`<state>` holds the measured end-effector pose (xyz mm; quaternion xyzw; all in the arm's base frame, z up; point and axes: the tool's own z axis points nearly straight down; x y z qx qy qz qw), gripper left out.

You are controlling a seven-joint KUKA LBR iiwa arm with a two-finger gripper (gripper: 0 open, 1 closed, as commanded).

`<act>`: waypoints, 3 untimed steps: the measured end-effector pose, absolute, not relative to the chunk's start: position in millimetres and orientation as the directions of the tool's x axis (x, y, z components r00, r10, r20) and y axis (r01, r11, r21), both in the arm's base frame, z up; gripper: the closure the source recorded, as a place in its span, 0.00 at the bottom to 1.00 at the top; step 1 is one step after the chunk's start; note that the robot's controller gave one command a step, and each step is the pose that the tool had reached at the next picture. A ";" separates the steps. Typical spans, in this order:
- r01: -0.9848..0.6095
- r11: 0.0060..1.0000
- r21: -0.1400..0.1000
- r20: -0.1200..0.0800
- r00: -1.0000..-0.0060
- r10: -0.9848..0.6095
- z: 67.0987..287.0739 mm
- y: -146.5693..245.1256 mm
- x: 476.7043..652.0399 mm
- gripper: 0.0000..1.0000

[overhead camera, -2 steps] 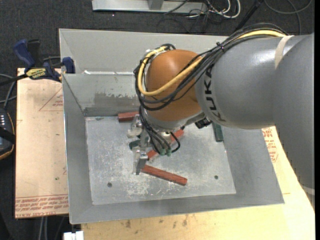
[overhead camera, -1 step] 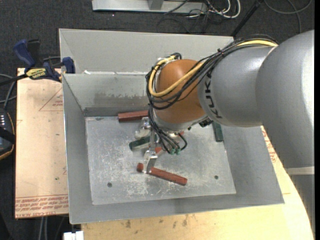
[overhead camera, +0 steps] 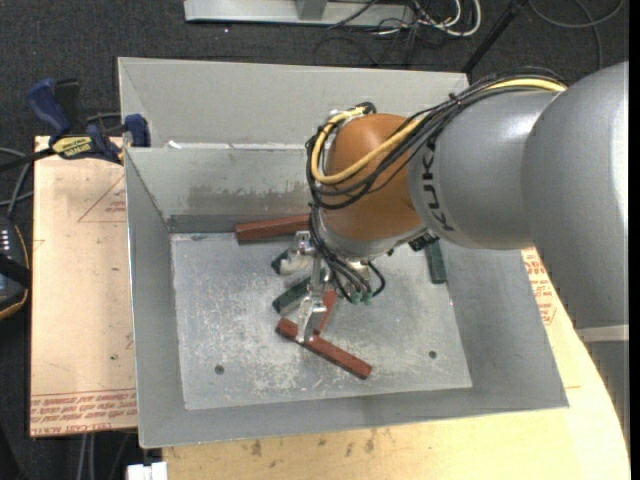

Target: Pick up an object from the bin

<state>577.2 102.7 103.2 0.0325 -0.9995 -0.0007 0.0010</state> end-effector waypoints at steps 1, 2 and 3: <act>-0.158 0.987 0.001 -0.004 -0.987 -0.158 103.2 74.5 612.1 0.00; 0.031 1.000 0.004 -0.029 -0.999 0.031 88.0 72.1 580.9 0.00; -0.170 0.985 0.010 -0.018 -0.985 -0.169 80.0 54.2 616.2 1.00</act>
Offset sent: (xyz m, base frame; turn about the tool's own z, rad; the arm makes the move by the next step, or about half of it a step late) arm -0.0191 -0.0284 -0.0332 0.1150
